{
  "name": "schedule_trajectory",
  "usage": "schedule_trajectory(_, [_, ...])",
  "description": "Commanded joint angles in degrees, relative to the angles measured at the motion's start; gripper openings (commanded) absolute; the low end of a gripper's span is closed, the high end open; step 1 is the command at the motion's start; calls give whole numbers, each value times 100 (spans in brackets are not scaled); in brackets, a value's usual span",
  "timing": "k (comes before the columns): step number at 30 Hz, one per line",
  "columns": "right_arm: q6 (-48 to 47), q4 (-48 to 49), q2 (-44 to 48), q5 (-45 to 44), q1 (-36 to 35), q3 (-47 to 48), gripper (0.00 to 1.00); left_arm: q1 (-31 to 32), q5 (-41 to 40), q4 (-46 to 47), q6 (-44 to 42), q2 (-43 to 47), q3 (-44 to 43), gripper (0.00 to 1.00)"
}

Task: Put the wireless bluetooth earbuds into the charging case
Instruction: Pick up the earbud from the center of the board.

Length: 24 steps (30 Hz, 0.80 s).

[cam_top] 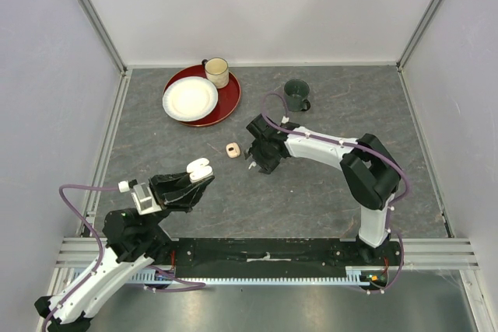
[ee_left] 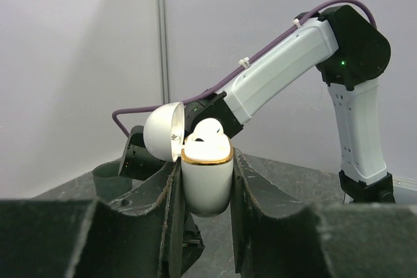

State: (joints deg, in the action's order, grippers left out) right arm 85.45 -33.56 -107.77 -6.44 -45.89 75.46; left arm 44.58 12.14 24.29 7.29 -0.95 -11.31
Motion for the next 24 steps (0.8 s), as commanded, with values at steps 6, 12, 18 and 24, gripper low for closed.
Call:
schedule_trajectory(6, [429, -116, -482, 11, 36, 364, 59, -28, -107, 5, -325, 42, -91, 2])
schedule_trajectory(12, [507, -116, -588, -95, 97, 391, 57, -28, -133, -39, -377, 51, -82, 2])
schedule_trajectory(18, [569, -107, -649, -156, 194, 390, 56, -28, -151, -30, -386, 7, -99, 2])
schedule_trajectory(24, [508, -80, -834, 116, 212, 382, 48, -28, -159, -21, -386, -10, -82, 2])
